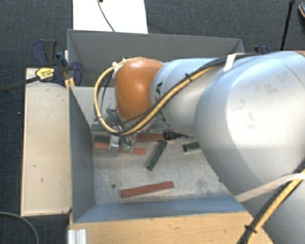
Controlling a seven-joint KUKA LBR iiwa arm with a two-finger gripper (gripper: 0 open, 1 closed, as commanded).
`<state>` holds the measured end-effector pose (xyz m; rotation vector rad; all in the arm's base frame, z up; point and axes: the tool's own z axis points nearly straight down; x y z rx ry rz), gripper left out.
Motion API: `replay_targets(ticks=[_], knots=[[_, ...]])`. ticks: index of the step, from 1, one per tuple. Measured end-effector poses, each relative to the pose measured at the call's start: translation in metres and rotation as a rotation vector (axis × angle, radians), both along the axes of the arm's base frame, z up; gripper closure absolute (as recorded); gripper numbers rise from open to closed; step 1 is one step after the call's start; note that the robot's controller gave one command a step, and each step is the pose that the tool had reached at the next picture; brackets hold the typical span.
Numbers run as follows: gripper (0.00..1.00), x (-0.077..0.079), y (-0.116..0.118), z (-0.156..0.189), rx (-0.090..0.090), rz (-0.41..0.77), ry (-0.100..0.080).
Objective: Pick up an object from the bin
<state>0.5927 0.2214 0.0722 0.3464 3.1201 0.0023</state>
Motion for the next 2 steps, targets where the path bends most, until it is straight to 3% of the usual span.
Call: replay_targets(ticks=[2], knots=[[1.00,-0.0006,-0.0001,0.0021,0.000,-0.001,0.001]])
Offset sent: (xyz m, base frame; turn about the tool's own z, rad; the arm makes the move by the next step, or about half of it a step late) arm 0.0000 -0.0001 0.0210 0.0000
